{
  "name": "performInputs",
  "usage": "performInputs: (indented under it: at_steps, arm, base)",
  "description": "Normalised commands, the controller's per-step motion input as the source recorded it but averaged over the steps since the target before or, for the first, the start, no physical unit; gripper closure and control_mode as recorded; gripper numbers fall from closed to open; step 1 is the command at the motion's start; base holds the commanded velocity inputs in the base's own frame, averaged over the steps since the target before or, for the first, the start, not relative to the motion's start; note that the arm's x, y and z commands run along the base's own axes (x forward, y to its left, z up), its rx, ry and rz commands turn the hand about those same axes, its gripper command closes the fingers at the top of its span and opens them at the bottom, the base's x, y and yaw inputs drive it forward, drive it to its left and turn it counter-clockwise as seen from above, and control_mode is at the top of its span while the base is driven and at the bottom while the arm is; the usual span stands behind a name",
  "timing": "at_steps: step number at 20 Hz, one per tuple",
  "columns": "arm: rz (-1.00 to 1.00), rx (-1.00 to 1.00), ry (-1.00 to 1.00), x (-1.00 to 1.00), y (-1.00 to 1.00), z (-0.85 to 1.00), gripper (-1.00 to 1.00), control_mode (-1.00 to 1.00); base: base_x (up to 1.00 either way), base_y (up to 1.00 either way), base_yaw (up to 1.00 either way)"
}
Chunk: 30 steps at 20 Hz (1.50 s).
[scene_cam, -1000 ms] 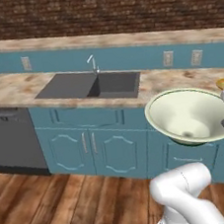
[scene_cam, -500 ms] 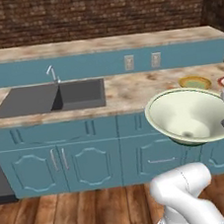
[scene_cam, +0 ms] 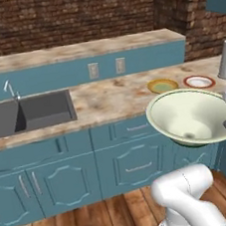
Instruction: Move the bowls from the cabinet to the plates on the dining table.
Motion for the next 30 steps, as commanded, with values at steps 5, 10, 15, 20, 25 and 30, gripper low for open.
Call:
performInputs:
  at_steps: [5, 10, 15, 20, 25, 30]
  arm:
    - [0.0, 0.0, 0.0, 0.0, 0.0, 0.0, 1.0, 1.0]
    - [0.0, 0.0, 0.0, 0.0, 0.0, 0.0, 1.0, 1.0]
    - [0.0, 0.0, 0.0, 0.0, 0.0, 0.0, 1.0, 1.0]
    - [0.0, 0.0, 0.0, 0.0, 0.0, 0.0, 1.0, 1.0]
    - [0.0, 0.0, 0.0, 0.0, 0.0, 0.0, 1.0, 1.0]
    - [0.0, 0.0, 0.0, 0.0, 0.0, 0.0, 1.0, 1.0]
  base:
    - [0.3, 0.0, -0.4]
    - [0.3, 0.0, -0.4]
    - [0.29, 0.0, -0.39]
    - [0.28, 0.0, -0.35]
    - [0.29, 0.06, -0.29]
    - [0.36, 0.23, -0.19]
